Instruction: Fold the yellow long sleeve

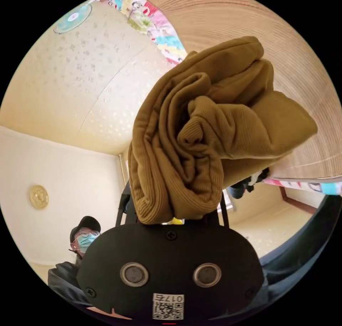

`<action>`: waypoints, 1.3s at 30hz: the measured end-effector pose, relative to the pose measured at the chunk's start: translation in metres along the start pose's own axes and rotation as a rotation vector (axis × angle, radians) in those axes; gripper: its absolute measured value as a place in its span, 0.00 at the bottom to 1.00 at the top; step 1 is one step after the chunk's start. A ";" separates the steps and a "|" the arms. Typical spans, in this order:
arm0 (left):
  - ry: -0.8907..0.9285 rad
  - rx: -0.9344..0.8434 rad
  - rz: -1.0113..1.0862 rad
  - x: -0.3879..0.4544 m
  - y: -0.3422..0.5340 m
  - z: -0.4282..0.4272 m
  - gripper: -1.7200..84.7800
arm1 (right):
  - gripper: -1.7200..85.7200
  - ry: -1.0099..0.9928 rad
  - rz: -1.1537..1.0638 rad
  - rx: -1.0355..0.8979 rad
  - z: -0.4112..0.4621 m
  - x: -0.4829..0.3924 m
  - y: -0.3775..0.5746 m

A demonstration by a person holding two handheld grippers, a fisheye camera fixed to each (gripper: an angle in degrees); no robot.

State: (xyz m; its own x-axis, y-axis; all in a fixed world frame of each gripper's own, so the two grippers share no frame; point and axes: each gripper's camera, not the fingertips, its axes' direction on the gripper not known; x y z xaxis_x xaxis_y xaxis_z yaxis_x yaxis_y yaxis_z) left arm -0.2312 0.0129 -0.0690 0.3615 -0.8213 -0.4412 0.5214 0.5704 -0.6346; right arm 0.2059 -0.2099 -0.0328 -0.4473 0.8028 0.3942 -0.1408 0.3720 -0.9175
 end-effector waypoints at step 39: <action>-0.272 -0.422 -0.124 -0.044 0.150 0.132 0.08 | 0.22 1.907 -0.654 0.443 -0.103 0.233 -0.001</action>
State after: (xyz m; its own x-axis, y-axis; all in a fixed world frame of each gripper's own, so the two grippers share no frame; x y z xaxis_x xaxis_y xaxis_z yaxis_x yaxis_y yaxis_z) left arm -0.0667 0.1349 -0.0611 0.5338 -0.8212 -0.2016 0.2356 0.3734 -0.8973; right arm 0.1929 0.0248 0.0651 0.9869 0.1045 -0.1232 -0.1515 0.8632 -0.4817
